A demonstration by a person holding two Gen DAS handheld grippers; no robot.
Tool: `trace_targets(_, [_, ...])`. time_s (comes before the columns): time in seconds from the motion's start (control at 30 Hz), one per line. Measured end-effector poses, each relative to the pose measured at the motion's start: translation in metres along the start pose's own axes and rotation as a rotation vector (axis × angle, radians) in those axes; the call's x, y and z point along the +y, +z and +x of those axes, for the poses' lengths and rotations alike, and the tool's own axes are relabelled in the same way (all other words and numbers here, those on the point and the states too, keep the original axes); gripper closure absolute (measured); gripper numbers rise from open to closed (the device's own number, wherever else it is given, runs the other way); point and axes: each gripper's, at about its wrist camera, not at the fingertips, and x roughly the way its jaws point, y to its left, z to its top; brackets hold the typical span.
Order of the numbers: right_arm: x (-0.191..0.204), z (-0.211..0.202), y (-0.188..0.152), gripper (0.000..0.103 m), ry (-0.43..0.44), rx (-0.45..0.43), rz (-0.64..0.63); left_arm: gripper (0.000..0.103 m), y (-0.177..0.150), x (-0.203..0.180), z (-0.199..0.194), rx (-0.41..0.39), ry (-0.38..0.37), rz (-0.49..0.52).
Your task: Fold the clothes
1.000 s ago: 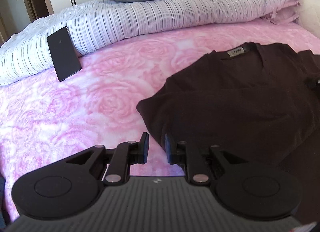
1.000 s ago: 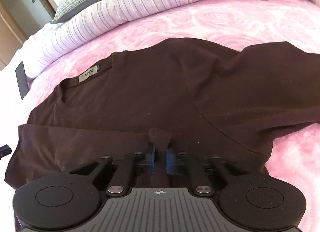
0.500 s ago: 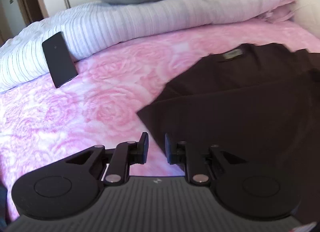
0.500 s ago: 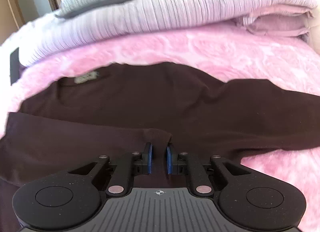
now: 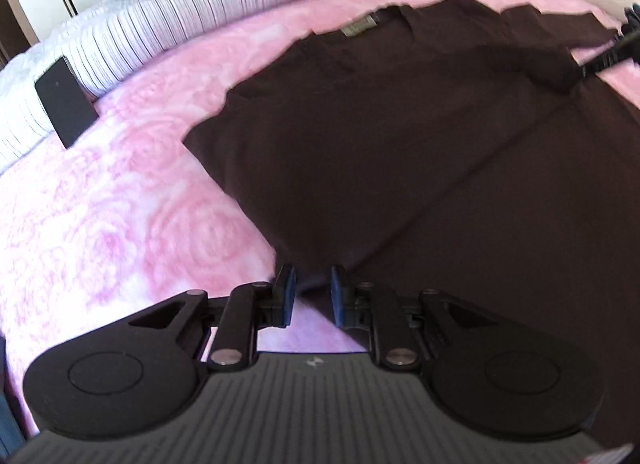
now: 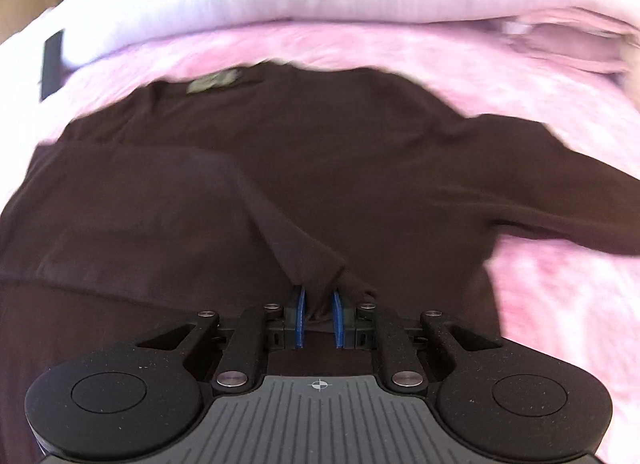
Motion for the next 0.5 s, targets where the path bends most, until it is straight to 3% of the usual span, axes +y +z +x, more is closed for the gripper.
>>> trace_targets(0.07, [-0.004, -0.007, 0.003, 0.089, -0.023, -0.03, 0.022, 0.088, -0.002, -0.003, -0.005, 0.005, -0.005, -0.011])
trace_targets(0.1, [-0.007, -0.011, 0.005, 0.082, -0.029, -0.051, 0.028, 0.088, -0.003, -0.005, -0.008, 0.004, -0.003, -0.015])
trace_targets(0.17, [-0.012, -0.006, 0.009, 0.036, -0.021, -0.06, 0.021, 0.088, -0.005, -0.01, -0.016, 0.001, 0.001, -0.023])
trace_targets(0.33, [-0.026, 0.029, 0.019, 0.034, 0.036, -0.014, -0.037, 0.088, -0.009, -0.022, -0.029, 0.009, 0.007, -0.046])
trace_targets(0.47, [-0.05, 0.029, 0.024, 0.034, -0.095, -0.024, 0.033, 0.088, -0.002, -0.03, -0.044, 0.001, 0.025, -0.056])
trace_targets(0.5, [-0.057, 0.017, 0.022, 0.034, -0.09, -0.037, 0.07, 0.088, 0.002, -0.032, -0.048, -0.006, 0.028, -0.057])
